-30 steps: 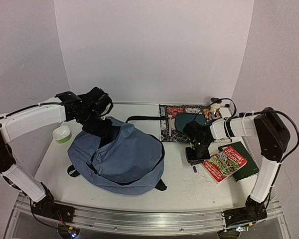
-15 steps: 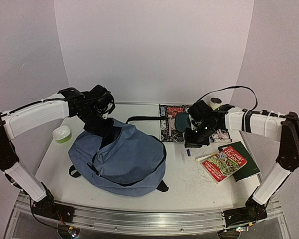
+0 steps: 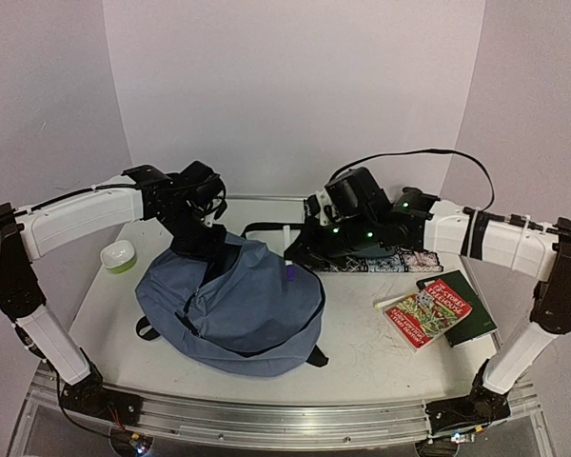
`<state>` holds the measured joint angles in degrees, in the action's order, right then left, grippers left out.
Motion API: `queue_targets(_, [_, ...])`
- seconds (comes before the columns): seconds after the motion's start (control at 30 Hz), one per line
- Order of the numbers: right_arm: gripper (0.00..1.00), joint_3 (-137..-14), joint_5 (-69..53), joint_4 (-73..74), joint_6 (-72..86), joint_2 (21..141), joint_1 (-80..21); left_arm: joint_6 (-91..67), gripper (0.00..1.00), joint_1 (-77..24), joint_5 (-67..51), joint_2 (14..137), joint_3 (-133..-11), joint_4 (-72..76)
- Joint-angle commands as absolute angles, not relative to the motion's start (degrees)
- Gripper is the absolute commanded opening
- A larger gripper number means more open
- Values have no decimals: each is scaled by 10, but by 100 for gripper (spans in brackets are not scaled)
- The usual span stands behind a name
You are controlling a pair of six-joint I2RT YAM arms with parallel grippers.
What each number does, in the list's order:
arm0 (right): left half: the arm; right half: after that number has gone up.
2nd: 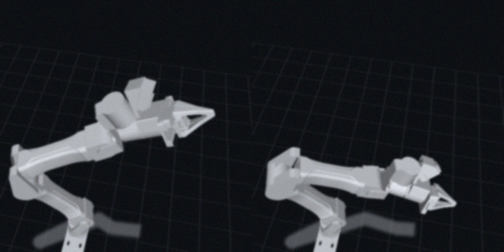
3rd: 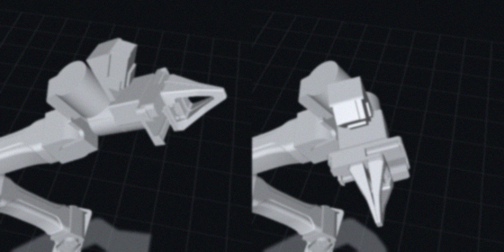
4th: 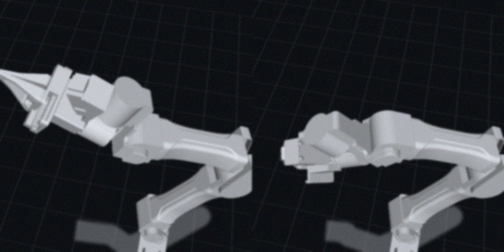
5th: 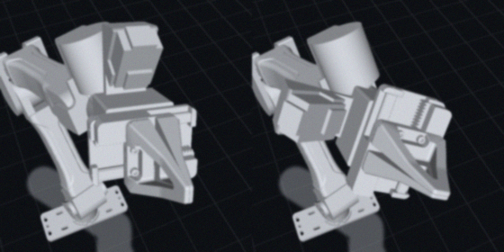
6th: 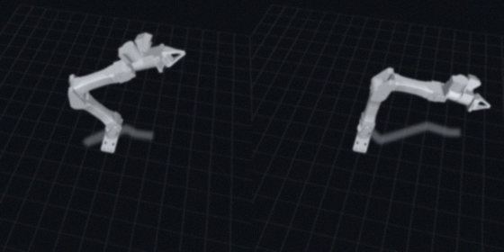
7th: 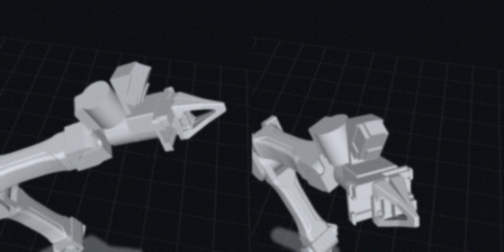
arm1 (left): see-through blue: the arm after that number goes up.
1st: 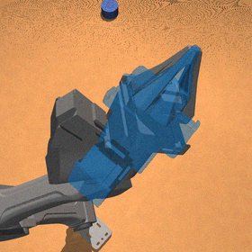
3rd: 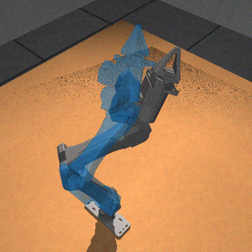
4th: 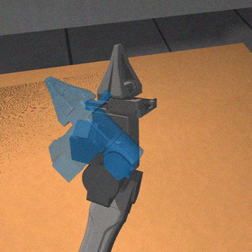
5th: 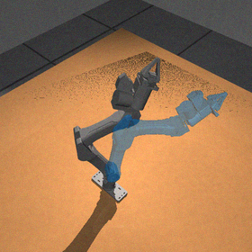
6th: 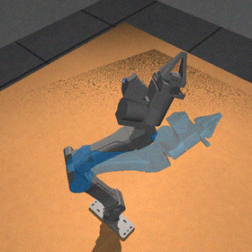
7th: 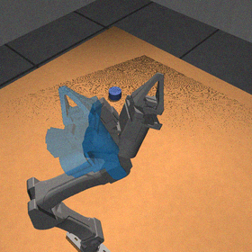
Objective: Pack the student bag
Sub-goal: Place the pen in the lower front pocket of the bag.
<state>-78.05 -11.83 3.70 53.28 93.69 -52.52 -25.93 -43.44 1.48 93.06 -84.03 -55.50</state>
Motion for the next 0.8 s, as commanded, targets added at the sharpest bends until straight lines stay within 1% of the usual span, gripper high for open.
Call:
queue_targets(0.0, [0, -821, -203, -76, 610, 995, -543, -272, 0, -436, -28, 922, -877, -530])
queue_targets(0.2, [0, -881, -247, -111, 644, 1069, -560, -271, 0, -436, -44, 912, -863, -512])
queue_targets(0.4, [0, -899, -293, -160, 698, 1124, -565, -275, 0, -436, -36, 896, -841, -495])
queue_targets(0.57, [0, -886, -312, -160, 716, 1143, -569, -276, 0, -436, -25, 888, -831, -483])
queue_targets(0.77, [0, -859, -289, -161, 734, 1149, -568, -265, 0, -436, -8, 868, -817, -471])
